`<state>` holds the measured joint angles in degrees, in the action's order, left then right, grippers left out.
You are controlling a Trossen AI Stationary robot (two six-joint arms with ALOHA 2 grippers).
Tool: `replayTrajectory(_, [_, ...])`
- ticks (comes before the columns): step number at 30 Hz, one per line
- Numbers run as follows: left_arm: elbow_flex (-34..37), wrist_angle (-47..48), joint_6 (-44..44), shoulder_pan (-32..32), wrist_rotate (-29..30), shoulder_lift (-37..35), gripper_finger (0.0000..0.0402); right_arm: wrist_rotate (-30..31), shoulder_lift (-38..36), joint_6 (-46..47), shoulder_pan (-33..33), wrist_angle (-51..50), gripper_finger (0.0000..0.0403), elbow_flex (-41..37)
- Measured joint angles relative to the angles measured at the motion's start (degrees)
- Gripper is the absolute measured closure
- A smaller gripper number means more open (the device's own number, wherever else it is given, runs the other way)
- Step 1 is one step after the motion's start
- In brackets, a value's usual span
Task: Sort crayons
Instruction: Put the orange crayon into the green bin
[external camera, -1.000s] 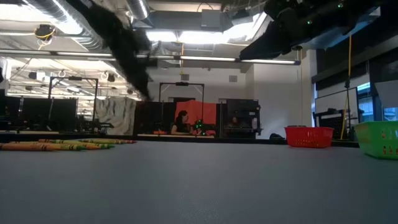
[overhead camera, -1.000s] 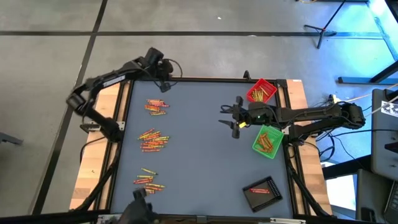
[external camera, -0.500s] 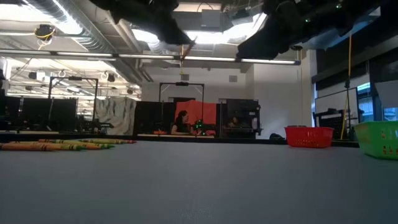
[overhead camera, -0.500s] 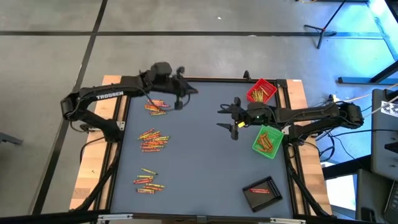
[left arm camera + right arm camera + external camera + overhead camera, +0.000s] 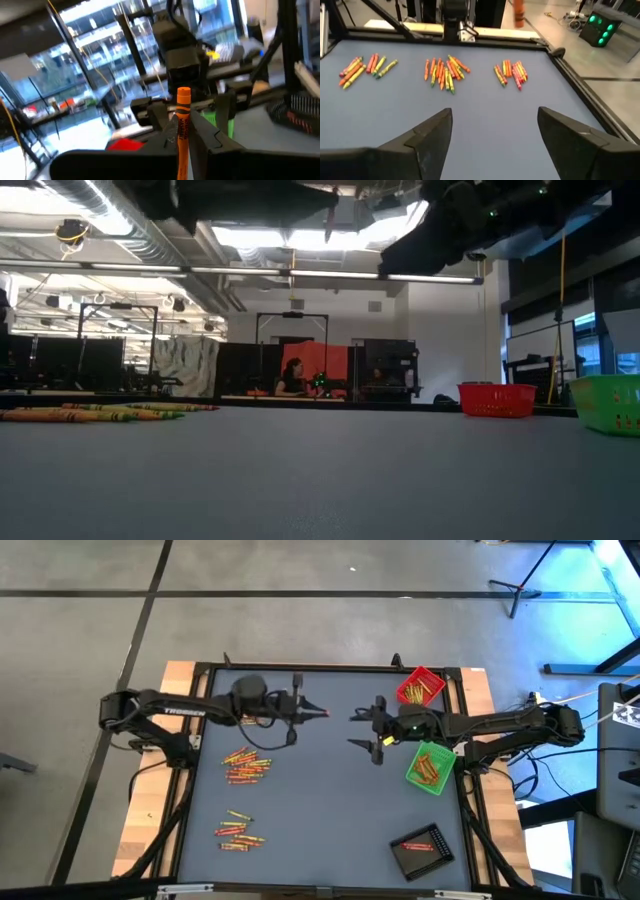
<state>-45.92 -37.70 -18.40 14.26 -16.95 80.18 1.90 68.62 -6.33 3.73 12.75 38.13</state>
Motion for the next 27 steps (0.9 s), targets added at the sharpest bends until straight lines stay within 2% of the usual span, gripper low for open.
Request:
replayTrajectory(3, [4.68, -9.89, 3.18, -0.89, 0.05, -0.04, 0.0398, -0.03, 1.52, -0.09, 0.0, 3.87, 0.0112, 0.0])
replayTrajectory(6, [7.1, -14.97, 4.81, -2.29, 0.02, 0.13, 0.0395, -0.03, 3.99, -0.83, 0.0, 9.14, 0.0112, -0.02])
replayTrajectory(10, [7.41, -13.87, 4.71, -4.64, 2.79, 0.51, 0.0394, -0.72, 7.61, -2.81, 0.0, 17.47, 0.0112, -0.02])
replayTrajectory(17, [7.44, -15.23, 3.22, -6.53, 5.95, 4.32, 0.0394, -7.45, 14.44, -2.99, 0.0, 31.26, 0.0112, 0.05])
replayTrajectory(24, [7.46, -19.05, 3.26, -6.95, 5.99, 7.41, 0.0393, -8.27, 18.8, -2.99, 0.0, 33.75, 0.0112, 2.56])
replayTrajectory(27, [7.46, -18.86, 3.31, -6.96, 5.95, 7.41, 0.0393, -8.46, 19.78, -3.04, 0.0, 33.09, 0.0132, 3.18])
